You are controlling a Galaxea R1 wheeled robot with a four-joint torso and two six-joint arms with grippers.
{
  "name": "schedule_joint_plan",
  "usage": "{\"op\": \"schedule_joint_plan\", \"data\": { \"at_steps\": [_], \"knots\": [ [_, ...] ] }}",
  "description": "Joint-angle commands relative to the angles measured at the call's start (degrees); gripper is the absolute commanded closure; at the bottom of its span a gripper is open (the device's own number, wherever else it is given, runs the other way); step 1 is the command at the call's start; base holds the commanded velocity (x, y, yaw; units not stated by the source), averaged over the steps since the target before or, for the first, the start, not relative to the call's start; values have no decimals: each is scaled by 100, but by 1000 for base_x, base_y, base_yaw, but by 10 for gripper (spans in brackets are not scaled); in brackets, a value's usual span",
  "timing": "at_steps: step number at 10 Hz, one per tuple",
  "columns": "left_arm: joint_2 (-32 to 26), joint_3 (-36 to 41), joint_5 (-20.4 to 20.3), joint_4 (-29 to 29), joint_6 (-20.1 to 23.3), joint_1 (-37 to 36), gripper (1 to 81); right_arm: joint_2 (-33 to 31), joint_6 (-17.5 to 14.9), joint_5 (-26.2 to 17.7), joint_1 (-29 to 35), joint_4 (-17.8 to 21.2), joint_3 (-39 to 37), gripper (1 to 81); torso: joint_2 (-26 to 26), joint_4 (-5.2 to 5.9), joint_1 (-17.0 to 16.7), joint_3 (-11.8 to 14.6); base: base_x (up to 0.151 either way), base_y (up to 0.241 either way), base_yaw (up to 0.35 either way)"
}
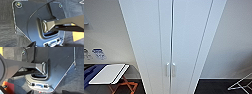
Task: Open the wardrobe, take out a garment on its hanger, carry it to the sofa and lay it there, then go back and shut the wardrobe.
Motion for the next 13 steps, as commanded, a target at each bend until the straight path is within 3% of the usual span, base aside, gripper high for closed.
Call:
{"op": "schedule_joint_plan", "data": {
  "at_steps": [1, 3, 6, 8, 10, 13],
  "knots": [
    [-828, 1011, 285, 70, 27, -112, 10, -724, 9, -368, 394, 20, 943, 10, 0, 0, 0, 2, 0, 0, 0],
    [-1557, 2011, 277, 287, 28, -217, 10, -1558, 79, -342, 718, 2, 2189, 10, 0, 0, 0, 0, 0, 0, 0],
    [-2621, 3252, -399, 448, 27, -383, 10, -2605, 70, -351, 1307, 28, 3729, 10, 0, 0, 0, 0, 0, 0, 0],
    [-3359, 4148, -418, 491, 36, -682, 10, -3211, 9, -351, 1711, -23, 4730, 10, 0, 0, 2, 0, 0, 0, 0],
    [-3854, 4767, -514, 869, 27, -990, 10, -3592, 0, -360, 2220, -51, 5456, 10, 0, 0, 2, 0, 0, 0, 0],
    [-4548, 5654, -550, 913, 27, -1631, 10, -4049, 35, -404, 3099, -33, 6326, 10, 0, 0, 2, -2, 0, 0, 0]
  ]
}}
